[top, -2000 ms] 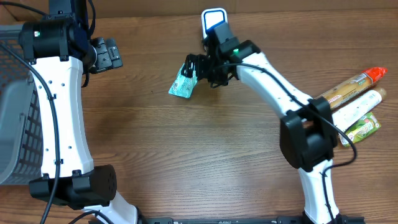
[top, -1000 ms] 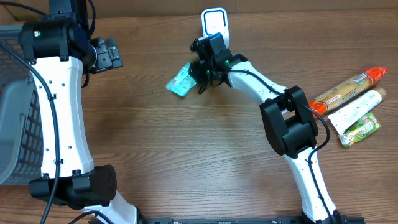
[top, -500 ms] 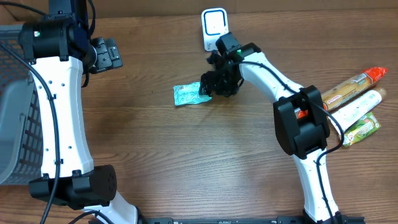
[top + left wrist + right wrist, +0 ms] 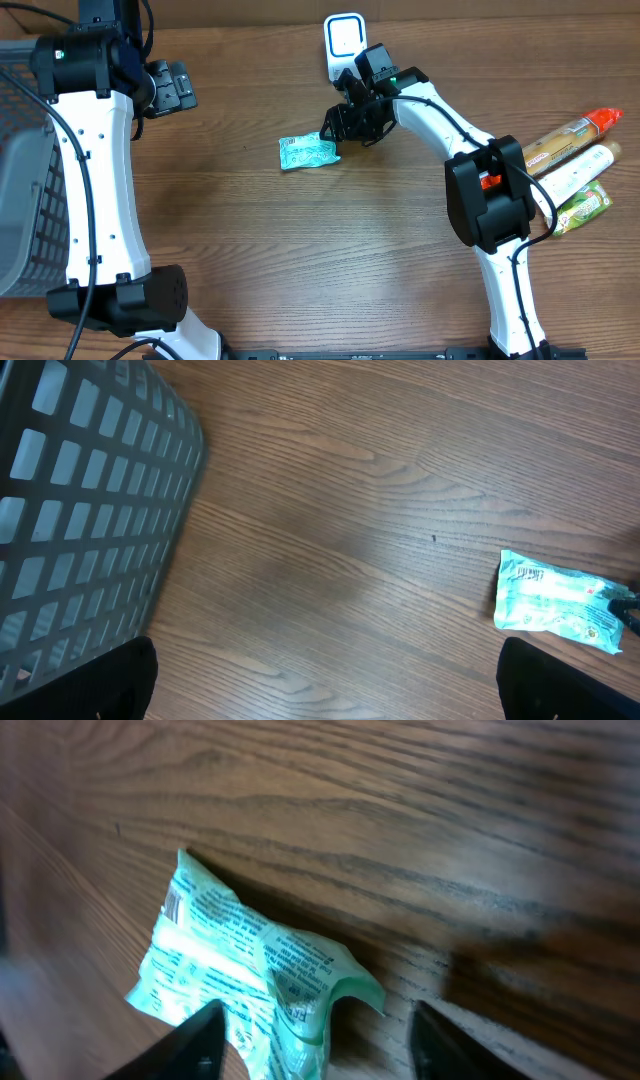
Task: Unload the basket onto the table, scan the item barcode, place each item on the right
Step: 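Reach right gripper to the light-blue packet and grasp it, then lift the light-blue packet and hold it before the scanner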
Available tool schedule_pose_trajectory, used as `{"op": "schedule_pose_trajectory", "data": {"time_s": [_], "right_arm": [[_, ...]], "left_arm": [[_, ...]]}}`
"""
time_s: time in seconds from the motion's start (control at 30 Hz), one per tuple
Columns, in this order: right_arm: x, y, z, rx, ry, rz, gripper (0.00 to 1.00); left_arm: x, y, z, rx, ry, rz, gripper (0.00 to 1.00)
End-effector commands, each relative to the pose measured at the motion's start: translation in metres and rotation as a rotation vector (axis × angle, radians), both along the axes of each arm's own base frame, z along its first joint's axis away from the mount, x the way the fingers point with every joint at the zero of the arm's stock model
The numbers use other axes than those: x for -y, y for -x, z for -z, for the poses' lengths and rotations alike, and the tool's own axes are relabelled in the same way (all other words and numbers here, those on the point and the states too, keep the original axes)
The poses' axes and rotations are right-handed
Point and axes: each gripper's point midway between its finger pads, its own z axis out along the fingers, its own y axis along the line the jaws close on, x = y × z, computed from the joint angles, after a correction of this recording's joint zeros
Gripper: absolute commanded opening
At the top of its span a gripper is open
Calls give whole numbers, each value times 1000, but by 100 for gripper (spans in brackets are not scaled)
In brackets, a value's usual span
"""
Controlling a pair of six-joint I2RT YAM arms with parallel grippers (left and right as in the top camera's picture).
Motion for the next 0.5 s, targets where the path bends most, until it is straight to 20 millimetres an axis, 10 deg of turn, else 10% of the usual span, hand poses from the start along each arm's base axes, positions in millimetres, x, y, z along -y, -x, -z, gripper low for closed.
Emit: {"op": "schedule_pose_trajectory", "data": {"time_s": [0.0,0.3,0.47], "right_arm": [[-8,16,25,-114,-10,27,54],[-39,47,52,-228,-69,-36,42],[-46,41,44,-230,-132,-28,4]], "left_arm": [[-2,1,-6,18,-8,-11,100],[-2,1,-6,18,-8,-11,100],[-2,1,-6,18,-8,-11,100]]}}
